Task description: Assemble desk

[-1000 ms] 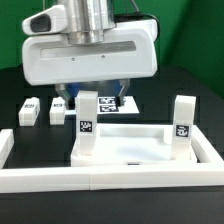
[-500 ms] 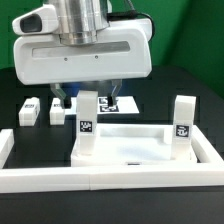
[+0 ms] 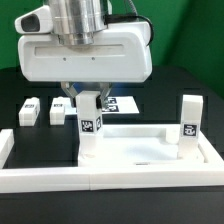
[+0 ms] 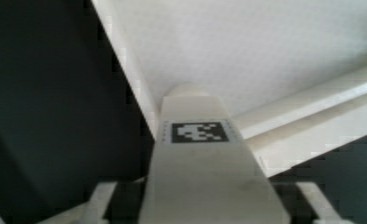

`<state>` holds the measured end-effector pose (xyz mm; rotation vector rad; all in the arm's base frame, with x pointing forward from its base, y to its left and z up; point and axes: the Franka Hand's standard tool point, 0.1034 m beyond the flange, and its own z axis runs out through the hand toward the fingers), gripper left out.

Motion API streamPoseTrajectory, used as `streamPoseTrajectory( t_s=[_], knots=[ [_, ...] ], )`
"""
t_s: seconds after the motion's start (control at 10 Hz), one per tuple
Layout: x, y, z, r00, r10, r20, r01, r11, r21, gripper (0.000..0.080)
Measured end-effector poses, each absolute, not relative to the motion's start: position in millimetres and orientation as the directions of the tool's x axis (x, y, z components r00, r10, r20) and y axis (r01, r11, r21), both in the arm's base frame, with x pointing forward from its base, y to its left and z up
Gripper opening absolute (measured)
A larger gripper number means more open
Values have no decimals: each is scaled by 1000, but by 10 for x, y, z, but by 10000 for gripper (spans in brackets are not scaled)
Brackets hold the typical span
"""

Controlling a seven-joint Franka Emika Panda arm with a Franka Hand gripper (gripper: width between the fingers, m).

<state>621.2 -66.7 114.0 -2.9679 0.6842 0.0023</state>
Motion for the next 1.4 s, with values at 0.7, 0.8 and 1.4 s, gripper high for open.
streamPoseTrajectory(
  t_s=[0.7, 0.8, 1.4],
  knots=[
    [6314, -487, 1102, 66, -984, -166, -996, -54, -75, 293],
    [6319, -490, 1103, 40, -985, -168, -997, -28, -75, 293],
    [6316, -610, 1088, 569, -822, -9, -814, -561, -151, 642]
  ],
)
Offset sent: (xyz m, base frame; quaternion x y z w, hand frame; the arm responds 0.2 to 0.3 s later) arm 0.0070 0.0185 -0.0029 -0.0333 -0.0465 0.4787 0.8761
